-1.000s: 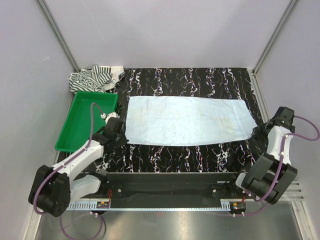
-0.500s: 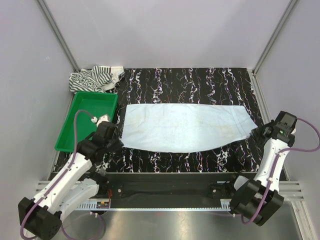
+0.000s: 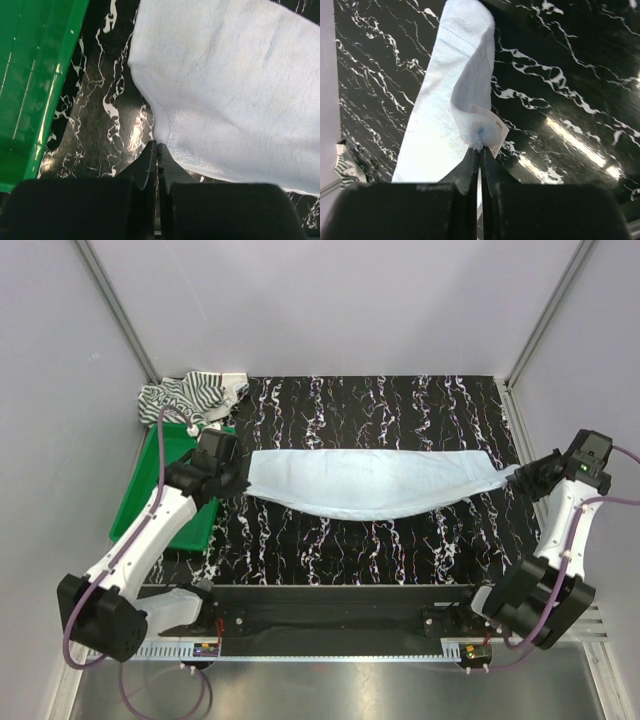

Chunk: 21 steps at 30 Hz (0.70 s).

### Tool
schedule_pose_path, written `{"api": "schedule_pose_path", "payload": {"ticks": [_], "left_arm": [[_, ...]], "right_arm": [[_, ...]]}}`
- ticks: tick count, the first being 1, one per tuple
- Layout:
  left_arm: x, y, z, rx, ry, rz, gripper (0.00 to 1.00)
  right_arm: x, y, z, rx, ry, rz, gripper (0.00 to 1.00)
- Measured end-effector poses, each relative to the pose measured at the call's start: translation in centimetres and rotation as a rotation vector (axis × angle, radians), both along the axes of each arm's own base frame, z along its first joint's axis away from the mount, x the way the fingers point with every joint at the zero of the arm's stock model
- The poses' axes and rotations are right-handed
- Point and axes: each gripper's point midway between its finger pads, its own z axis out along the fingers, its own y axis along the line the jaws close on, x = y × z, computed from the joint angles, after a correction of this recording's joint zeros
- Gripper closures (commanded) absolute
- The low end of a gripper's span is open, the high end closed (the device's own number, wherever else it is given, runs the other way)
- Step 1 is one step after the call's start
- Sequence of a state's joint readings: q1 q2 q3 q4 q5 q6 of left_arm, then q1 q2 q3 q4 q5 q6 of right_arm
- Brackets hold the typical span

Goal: Roll the towels
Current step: Fold the towel

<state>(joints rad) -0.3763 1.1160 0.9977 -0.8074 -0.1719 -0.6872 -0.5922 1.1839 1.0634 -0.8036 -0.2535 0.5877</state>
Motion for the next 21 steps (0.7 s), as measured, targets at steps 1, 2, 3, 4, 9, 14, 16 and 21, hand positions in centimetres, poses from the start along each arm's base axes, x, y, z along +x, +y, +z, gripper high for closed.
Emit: {"api": "schedule_pose_path", "payload": {"ticks": [1, 2, 3, 4, 9, 14, 16, 21], "left_arm": [[0.7, 0.1, 0.0, 0.003, 0.002, 0.007, 1.0], [1.4, 0.2, 0.0, 0.007, 0.007, 0.014, 1.0], [2.0, 0.3, -0.1, 0.012, 0.015, 0.02, 1.0], [2.6, 0.4, -0.2, 0.017, 0.023, 0.027, 1.0], [5.9, 0.4, -1.0, 0.032, 0.055, 0.04, 1.0], [8.8, -0.2, -1.7, 0.051, 0.079, 0.038, 1.0], [9.8, -0.2, -2.2, 0.062, 0.092, 0.037, 1.0], [11.7, -0.1, -3.6, 0.083, 0.127, 0.043, 1.0]], "right_arm": [[0.7, -0.3, 0.1, 0.011, 0.0, 0.007, 1.0], [1.4, -0.4, 0.0, 0.025, 0.001, 0.016, 1.0], [2.1, -0.6, -0.3, 0.042, 0.007, 0.024, 1.0], [2.6, -0.7, -0.7, 0.056, 0.013, 0.029, 1.0], [4.2, 0.0, -3.5, 0.117, 0.083, 0.064, 1.0], [6.9, 1.6, -5.0, 0.13, 0.12, 0.13, 1.0], [7.9, 2.0, -5.6, 0.131, 0.13, 0.15, 1.0], [9.7, 1.2, -8.1, 0.136, 0.183, 0.148, 1.0]]}}
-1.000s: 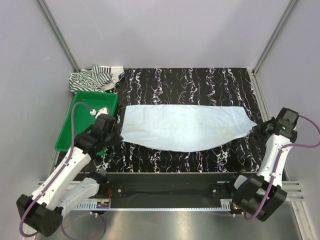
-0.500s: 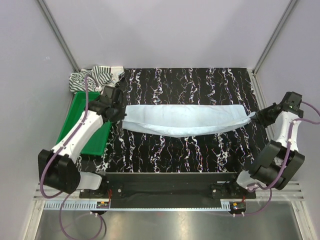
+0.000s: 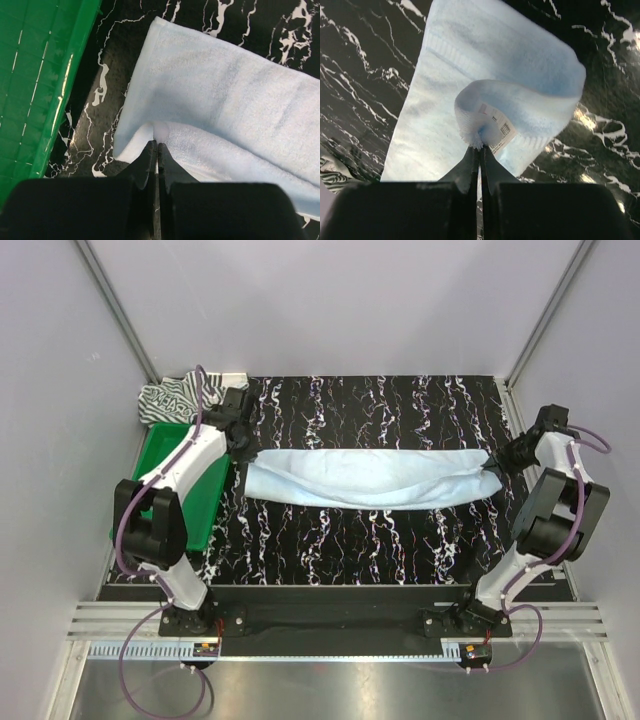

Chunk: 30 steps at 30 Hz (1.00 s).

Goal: Roll the towels
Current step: Fold the towel

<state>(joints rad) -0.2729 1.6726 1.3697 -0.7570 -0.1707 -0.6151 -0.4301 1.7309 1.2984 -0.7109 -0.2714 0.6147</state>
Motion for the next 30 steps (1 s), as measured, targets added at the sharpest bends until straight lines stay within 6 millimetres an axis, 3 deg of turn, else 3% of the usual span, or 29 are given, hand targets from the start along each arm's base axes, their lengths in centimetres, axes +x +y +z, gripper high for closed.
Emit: {"api": "schedule_pose_path", "payload": {"ticks": [6, 12, 23, 24, 25, 27, 28, 30], "left_arm": [[1.8, 1.1, -0.7, 0.014, 0.02, 0.029, 1.0], [4.2, 1.6, -0.9, 0.027, 0.014, 0.051, 1.0], [7.8, 1.6, -3.1, 0.037, 0.046, 0.067, 1.0], [8.0, 1.6, -3.5, 0.038, 0.053, 0.068, 1.0], [8.2, 1.6, -3.8, 0.04, 0.057, 0.069, 1.0], [8.5, 1.7, -4.4, 0.043, 0.073, 0.073, 1.0], [8.8, 1.8, -4.7, 0.044, 0.079, 0.076, 1.0], [9.4, 2.1, -5.2, 0.047, 0.089, 0.084, 0.97]], "right_arm": [[2.0, -1.3, -2.3, 0.001, 0.045, -0.007, 1.0], [3.8, -2.1, -2.5, -0.004, 0.035, -0.007, 1.0], [6.8, -3.3, -2.9, -0.009, 0.021, -0.005, 0.99], [6.9, -3.3, -3.3, -0.005, 0.027, -0.003, 0.96], [7.0, -3.2, -3.7, -0.002, 0.034, -0.001, 0.8], [7.2, -3.1, -4.2, 0.004, 0.044, 0.001, 0.61], [7.4, -3.0, -4.5, 0.008, 0.048, 0.0, 0.38], [7.8, -2.8, -4.8, 0.01, 0.048, 0.001, 0.21]]}}
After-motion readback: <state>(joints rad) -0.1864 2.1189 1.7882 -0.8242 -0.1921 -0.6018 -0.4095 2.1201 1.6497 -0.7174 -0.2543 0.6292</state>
